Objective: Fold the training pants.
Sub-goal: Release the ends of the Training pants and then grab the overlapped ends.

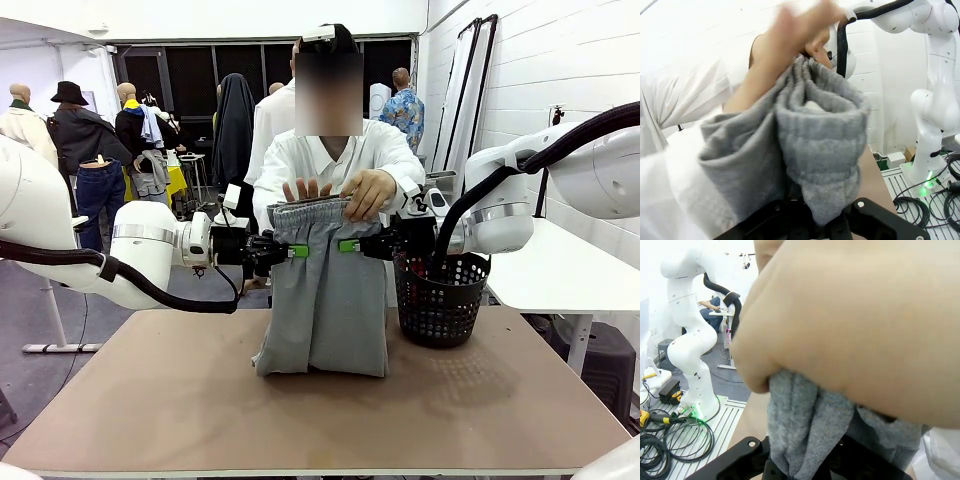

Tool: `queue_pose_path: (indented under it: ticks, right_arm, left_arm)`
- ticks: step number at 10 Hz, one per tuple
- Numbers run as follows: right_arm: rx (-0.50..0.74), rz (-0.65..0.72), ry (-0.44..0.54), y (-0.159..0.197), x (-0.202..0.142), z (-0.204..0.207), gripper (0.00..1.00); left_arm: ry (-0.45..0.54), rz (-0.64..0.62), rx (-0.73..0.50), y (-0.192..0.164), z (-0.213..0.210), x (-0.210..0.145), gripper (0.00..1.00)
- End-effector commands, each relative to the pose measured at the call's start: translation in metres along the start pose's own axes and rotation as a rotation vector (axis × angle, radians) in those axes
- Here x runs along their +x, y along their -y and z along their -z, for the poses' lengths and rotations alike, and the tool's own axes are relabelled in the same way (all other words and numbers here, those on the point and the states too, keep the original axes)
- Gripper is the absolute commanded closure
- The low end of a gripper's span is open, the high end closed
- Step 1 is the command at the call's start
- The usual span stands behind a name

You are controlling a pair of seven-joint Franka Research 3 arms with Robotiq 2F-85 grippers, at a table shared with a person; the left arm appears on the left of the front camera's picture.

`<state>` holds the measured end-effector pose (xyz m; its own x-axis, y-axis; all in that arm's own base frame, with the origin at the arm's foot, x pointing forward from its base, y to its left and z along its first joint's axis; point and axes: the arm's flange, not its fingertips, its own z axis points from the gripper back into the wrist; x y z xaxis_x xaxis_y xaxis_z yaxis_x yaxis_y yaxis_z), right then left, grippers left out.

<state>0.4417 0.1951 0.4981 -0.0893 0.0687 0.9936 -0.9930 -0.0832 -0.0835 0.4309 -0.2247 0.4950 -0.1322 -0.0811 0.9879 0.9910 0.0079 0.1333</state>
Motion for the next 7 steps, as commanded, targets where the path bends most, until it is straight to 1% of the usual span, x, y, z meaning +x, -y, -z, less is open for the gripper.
queue_pose_path:
  ticks: [1,7]
  right_arm:
    - [0.002,-0.006,0.001,-0.0009,0.0014,0.0009,1.0]
    - [0.002,-0.006,0.001,-0.0009,0.0014,0.0009,1.0]
  left_arm:
    - [0.017,-0.008,0.006,0.0008,0.0004,0.002,1.0]
    - [0.017,-0.008,0.006,0.0008,0.0004,0.002,1.0]
